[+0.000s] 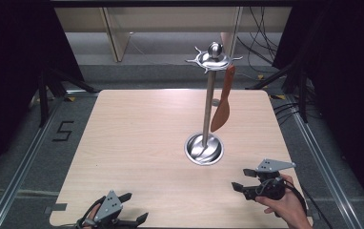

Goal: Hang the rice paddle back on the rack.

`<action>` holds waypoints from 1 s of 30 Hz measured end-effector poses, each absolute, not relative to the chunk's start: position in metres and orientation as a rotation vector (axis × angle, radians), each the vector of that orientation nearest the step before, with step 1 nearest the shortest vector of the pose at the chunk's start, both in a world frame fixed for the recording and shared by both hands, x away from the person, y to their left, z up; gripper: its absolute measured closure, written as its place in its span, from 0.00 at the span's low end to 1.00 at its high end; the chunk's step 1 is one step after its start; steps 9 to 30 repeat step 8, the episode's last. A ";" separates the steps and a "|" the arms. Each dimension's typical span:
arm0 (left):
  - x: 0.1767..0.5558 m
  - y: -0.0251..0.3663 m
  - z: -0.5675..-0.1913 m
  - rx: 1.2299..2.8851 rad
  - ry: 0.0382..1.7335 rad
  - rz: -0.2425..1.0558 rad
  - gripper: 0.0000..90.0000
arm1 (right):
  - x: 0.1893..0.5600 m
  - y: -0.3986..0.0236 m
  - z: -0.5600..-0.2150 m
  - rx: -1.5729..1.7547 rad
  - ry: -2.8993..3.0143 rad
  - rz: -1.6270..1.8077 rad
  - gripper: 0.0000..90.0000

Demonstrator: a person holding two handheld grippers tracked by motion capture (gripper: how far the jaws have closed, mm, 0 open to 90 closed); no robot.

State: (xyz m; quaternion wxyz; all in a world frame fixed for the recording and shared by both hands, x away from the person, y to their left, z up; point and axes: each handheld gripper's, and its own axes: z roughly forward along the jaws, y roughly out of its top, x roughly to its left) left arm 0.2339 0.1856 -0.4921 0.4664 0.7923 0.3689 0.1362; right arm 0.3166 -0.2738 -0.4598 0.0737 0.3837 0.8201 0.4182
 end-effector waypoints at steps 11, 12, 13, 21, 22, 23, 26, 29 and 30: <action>0.234 0.185 -0.493 1.943 0.898 0.328 0.16 | 0.316 -0.274 -0.463 1.146 2.437 1.236 0.31; 0.234 0.185 -0.493 1.943 0.898 0.328 0.16 | 0.316 -0.274 -0.463 1.146 2.437 1.236 0.31; 0.234 0.185 -0.493 1.943 0.898 0.328 0.16 | 0.316 -0.274 -0.463 1.146 2.437 1.236 0.31; 0.234 0.185 -0.493 1.943 0.898 0.328 0.16 | 0.316 -0.274 -0.463 1.146 2.437 1.236 0.31; 0.234 0.185 -0.493 1.943 0.898 0.328 0.16 | 0.316 -0.274 -0.463 1.146 2.437 1.236 0.31; 0.234 0.185 -0.493 1.943 0.898 0.328 0.16 | 0.316 -0.274 -0.463 1.146 2.437 1.236 0.31; 0.234 0.185 -0.493 1.943 0.898 0.328 0.16 | 0.316 -0.274 -0.463 1.146 2.437 1.236 0.31; 0.234 0.185 -0.493 1.943 0.898 0.328 0.16 | 0.316 -0.274 -0.463 1.146 2.437 1.236 0.31; 0.234 0.185 -0.493 1.943 0.898 0.328 0.16 | 0.316 -0.274 -0.463 1.146 2.437 1.236 0.31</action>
